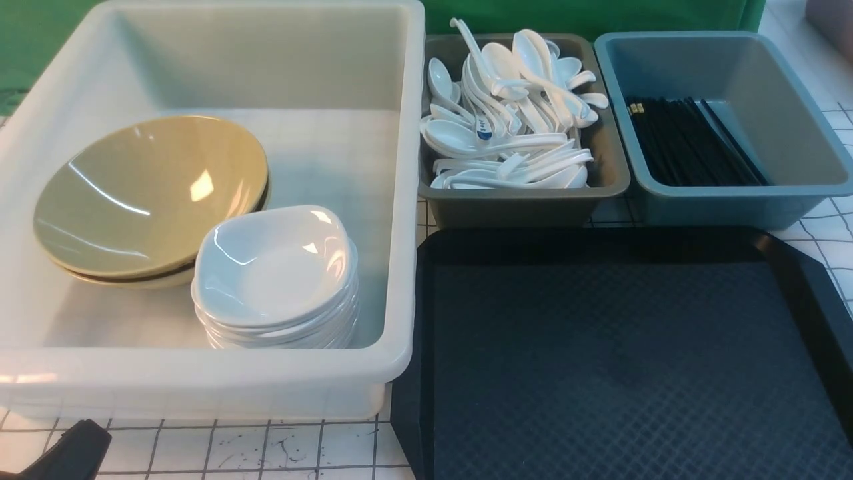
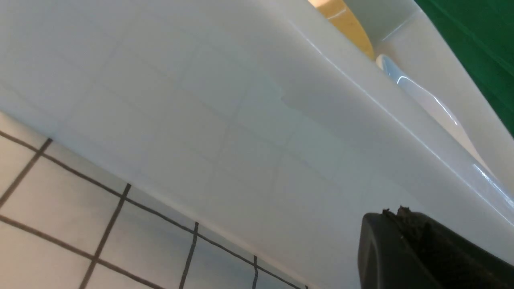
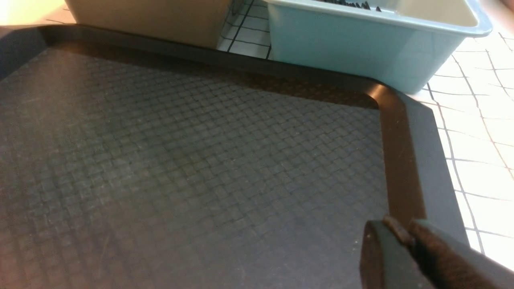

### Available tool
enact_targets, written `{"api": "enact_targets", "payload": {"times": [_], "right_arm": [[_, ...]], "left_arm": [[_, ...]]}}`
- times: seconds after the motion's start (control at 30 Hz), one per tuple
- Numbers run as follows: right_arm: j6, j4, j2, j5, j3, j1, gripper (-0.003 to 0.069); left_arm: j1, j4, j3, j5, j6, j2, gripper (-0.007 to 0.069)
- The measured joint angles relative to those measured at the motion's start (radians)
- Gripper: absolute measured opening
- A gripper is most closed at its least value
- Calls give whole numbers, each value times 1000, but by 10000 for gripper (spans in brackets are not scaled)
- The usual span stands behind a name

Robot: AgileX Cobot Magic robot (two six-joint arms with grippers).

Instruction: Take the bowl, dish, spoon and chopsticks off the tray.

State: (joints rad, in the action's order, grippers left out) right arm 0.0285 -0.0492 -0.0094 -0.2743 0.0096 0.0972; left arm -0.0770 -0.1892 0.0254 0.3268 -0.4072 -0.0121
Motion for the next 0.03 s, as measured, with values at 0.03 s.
{"api": "enact_targets", "payload": {"times": [0.03], "right_arm": [[0, 0, 0, 0, 0, 0, 97]], "left_arm": [[0, 0, 0, 0, 0, 0, -1]]}}
